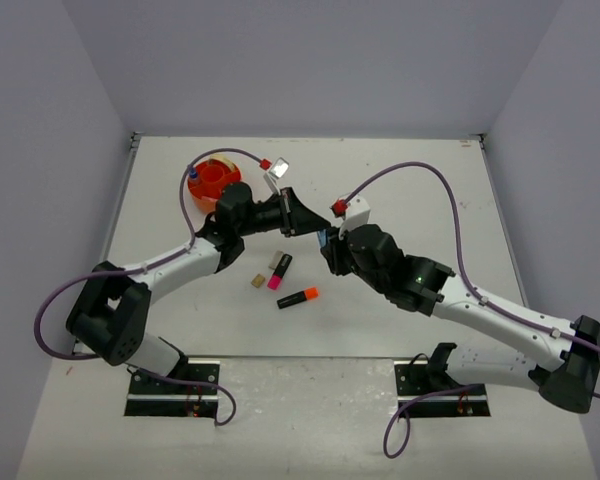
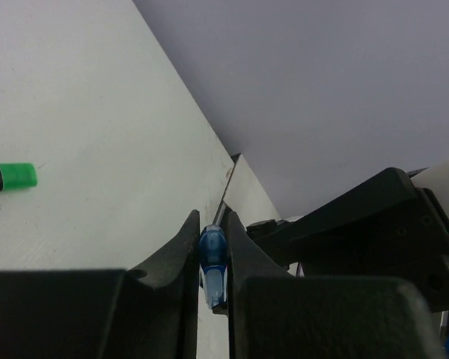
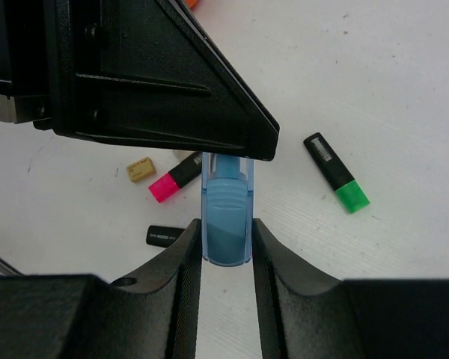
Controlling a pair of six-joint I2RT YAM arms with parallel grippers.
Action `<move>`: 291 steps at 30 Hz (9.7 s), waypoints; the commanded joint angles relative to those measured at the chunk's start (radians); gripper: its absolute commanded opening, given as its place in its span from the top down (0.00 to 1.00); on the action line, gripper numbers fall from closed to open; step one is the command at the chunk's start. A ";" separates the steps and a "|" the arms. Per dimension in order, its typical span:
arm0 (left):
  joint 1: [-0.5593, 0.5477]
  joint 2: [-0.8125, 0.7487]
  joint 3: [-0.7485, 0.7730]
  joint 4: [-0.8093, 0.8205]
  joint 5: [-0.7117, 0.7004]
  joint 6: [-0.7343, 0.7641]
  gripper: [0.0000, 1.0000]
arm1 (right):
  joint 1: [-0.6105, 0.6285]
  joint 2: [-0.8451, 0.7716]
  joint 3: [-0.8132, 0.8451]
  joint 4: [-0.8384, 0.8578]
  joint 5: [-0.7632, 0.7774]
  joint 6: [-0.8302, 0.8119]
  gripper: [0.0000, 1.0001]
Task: Sort the stationery into containers
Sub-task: Pick up the stationery from the center of the board, then place the stationery in the storage box, then pick up the stationery from the center of the board, then place the stationery in the storage box.
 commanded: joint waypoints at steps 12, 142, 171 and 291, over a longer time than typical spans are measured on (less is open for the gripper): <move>0.268 -0.177 0.170 -0.568 -0.900 0.304 1.00 | 0.001 -0.075 -0.008 -0.044 0.182 0.069 0.01; 0.466 -0.732 -0.094 -0.985 -0.694 0.652 0.00 | -0.052 1.239 0.899 -0.452 -0.118 0.342 0.74; 0.242 -0.636 -0.386 0.063 0.134 0.128 0.11 | -0.198 0.269 0.282 0.279 -0.789 0.243 1.00; 0.249 -0.303 0.454 -1.112 -1.120 0.650 0.00 | -0.018 0.478 0.284 -0.039 -0.387 -0.012 0.11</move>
